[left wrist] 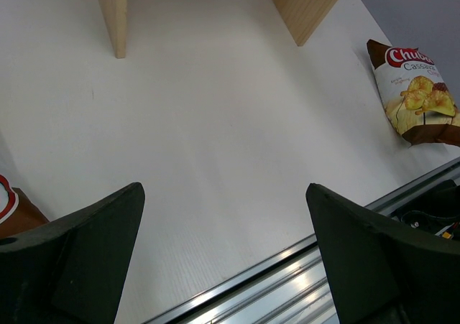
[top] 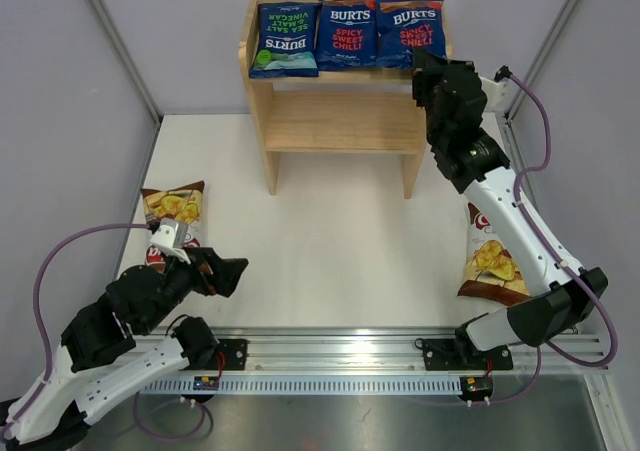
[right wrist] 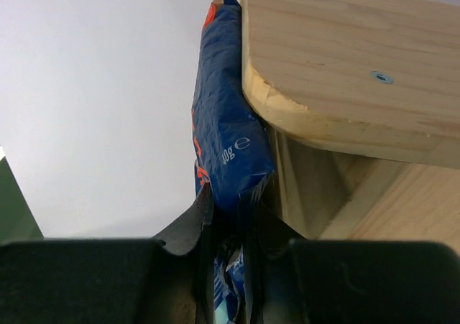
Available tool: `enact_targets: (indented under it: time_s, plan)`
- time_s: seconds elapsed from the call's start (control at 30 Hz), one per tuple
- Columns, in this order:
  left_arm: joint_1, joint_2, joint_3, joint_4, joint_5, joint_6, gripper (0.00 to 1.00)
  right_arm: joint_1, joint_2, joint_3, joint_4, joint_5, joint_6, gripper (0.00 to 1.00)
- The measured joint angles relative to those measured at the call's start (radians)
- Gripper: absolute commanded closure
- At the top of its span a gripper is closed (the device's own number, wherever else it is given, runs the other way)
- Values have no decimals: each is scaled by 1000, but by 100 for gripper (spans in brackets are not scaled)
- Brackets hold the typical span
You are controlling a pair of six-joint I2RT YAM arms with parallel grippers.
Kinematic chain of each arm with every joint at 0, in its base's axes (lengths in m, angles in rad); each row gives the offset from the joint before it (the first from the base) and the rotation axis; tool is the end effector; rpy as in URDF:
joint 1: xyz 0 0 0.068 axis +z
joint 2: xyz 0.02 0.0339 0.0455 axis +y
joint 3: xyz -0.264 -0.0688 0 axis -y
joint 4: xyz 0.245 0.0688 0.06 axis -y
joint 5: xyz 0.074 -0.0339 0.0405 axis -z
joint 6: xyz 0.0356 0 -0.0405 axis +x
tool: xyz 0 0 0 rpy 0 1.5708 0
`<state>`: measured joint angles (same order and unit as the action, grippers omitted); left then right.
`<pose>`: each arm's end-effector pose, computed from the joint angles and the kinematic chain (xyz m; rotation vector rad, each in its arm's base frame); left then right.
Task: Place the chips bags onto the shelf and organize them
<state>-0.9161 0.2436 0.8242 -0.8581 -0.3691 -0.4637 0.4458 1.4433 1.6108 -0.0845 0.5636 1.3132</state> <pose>0.0338 -0.0230 0.3324 0.1615 1.8684 -0.6249 0.2985 0.1216 0.4840 1.0660 1.1710 0.9858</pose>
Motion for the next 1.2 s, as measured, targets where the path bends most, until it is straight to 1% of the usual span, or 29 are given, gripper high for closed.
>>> enact_targets:
  time_s: [0.27, 0.5, 0.77, 1.2]
  plan:
    - [-8, -6, 0, 0, -1, -1, 1, 0, 46, 52, -40, -3, -18, 100]
    - [-22, -27, 0, 0, -3, -4, 1, 0, 50, 52, -50, -5, -16, 100]
    - [-23, -28, 0, 0, -5, -5, 1, 0, 59, 45, -63, -33, 20, 100]
    - [-31, -47, 0, -1, -7, -8, 1, 0, 60, 23, -95, -23, 76, 100]
